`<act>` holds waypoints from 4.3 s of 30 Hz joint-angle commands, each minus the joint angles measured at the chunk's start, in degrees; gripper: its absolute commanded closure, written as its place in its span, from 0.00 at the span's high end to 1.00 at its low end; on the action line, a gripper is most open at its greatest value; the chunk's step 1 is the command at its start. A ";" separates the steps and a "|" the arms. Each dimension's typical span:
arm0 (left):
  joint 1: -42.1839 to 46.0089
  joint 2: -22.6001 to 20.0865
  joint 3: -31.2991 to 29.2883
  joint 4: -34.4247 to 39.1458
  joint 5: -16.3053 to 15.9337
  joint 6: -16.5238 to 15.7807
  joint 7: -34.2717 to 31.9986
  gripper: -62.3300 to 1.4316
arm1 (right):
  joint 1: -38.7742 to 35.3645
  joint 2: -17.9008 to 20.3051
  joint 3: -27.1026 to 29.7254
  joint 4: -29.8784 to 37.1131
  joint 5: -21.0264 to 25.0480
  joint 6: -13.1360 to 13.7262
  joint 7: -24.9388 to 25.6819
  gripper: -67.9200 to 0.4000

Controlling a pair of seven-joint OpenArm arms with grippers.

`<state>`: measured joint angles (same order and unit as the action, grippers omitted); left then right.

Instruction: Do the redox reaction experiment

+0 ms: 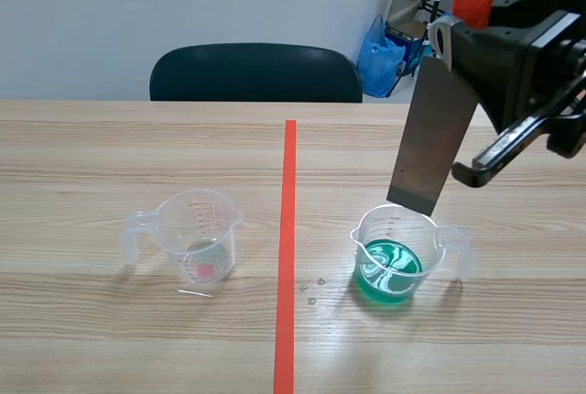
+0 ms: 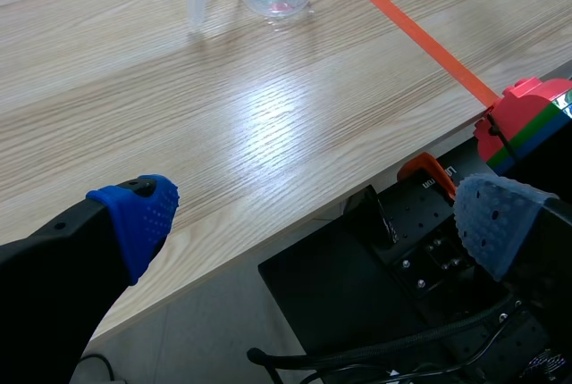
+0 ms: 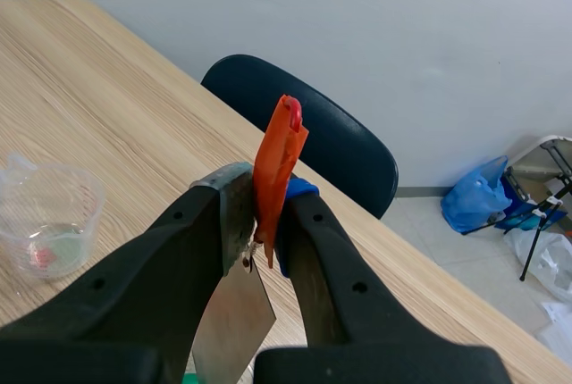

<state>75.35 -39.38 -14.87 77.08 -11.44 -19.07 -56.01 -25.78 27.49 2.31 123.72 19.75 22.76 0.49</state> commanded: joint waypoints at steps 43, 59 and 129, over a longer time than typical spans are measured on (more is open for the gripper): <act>0.09 0.31 0.02 0.52 -0.13 -0.11 -1.01 1.00 | 0.04 0.92 0.42 1.18 0.42 -0.42 0.48 0.03; 0.09 0.31 0.02 0.52 -0.13 -0.11 -0.98 1.00 | 0.04 0.90 0.42 1.18 0.42 -0.42 0.48 0.03; -53.18 -15.91 23.58 0.61 -23.15 -13.88 32.22 0.05 | 0.04 0.90 0.42 1.18 0.42 -0.42 0.48 0.03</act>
<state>23.53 -56.18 7.90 76.86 -33.74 -32.69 -23.24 -25.78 27.49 2.31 123.72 19.73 22.76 0.10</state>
